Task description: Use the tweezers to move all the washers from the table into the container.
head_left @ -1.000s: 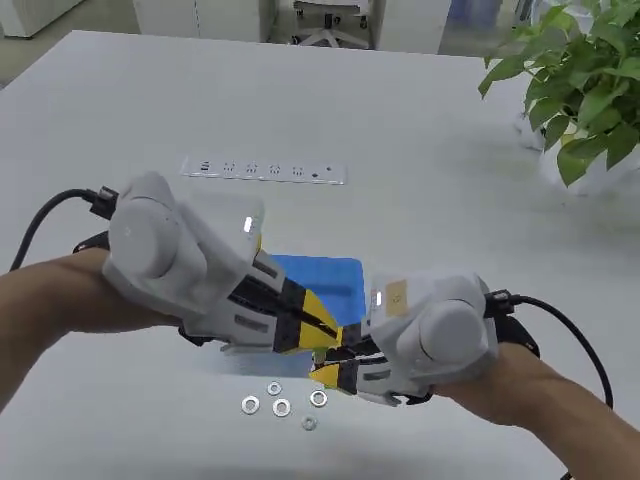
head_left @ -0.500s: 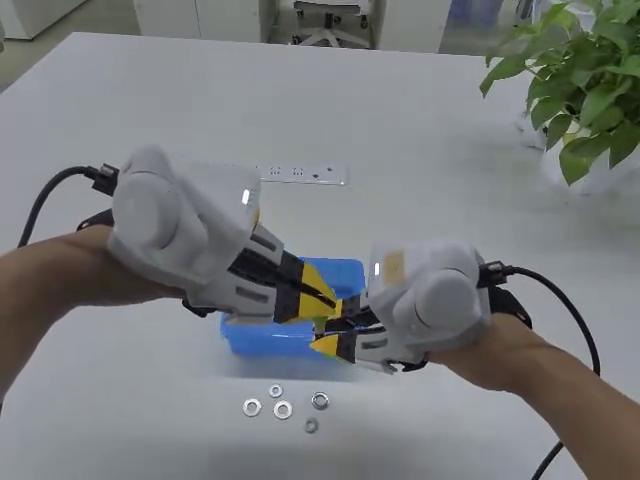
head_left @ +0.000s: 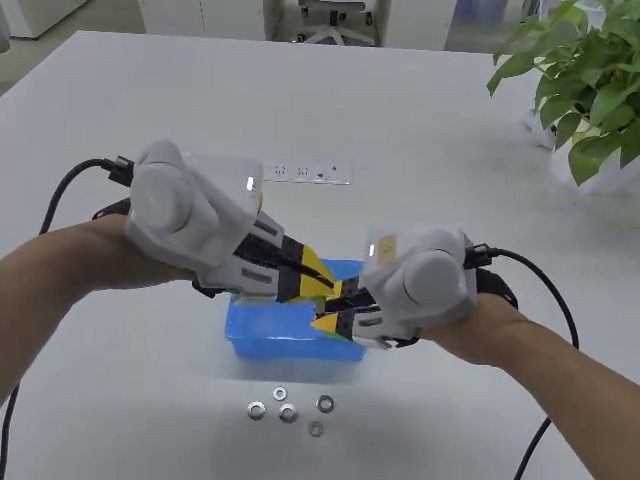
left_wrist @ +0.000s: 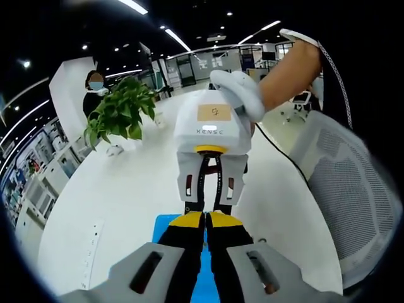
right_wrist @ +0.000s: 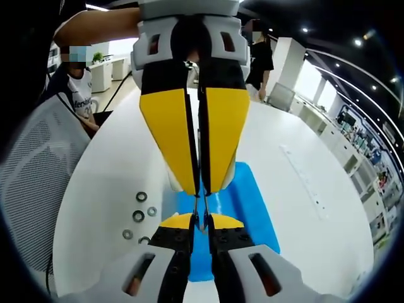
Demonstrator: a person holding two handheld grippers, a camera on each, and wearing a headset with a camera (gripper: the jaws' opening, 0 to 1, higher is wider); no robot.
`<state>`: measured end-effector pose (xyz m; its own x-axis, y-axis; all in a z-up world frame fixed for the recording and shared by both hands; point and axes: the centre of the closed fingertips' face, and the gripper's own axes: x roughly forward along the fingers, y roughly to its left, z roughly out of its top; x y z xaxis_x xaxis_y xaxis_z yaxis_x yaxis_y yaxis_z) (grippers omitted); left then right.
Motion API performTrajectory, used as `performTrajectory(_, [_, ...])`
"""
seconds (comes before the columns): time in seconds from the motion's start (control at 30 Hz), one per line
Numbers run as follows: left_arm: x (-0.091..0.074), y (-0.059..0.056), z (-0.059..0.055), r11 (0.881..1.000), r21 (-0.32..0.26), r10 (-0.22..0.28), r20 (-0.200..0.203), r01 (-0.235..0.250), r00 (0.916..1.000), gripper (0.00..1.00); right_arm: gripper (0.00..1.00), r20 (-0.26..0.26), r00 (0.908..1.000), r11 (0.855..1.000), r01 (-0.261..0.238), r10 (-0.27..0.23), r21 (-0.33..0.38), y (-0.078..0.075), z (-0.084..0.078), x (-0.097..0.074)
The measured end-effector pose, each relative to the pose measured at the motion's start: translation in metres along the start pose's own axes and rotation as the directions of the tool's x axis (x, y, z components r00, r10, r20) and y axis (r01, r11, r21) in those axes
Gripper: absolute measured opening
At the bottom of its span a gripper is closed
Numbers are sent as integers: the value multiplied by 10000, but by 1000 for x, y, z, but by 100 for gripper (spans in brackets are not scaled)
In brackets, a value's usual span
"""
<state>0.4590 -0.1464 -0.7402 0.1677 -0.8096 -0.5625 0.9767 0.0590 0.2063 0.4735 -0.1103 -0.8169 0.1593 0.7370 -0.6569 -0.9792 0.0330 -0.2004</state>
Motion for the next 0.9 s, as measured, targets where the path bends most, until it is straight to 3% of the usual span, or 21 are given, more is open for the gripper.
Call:
performTrajectory(0.53, [13,14,-27,9989,-463,-58,-223,47,9997,5,11,-164,9998,9983,-65,75,571,-12,-18,24])
performTrajectory(0.9, [20,15,-40,9982,-567,-212,-444,187,9988,6,11,-209,9997,9954,-122,142,953,-11,-28,35])
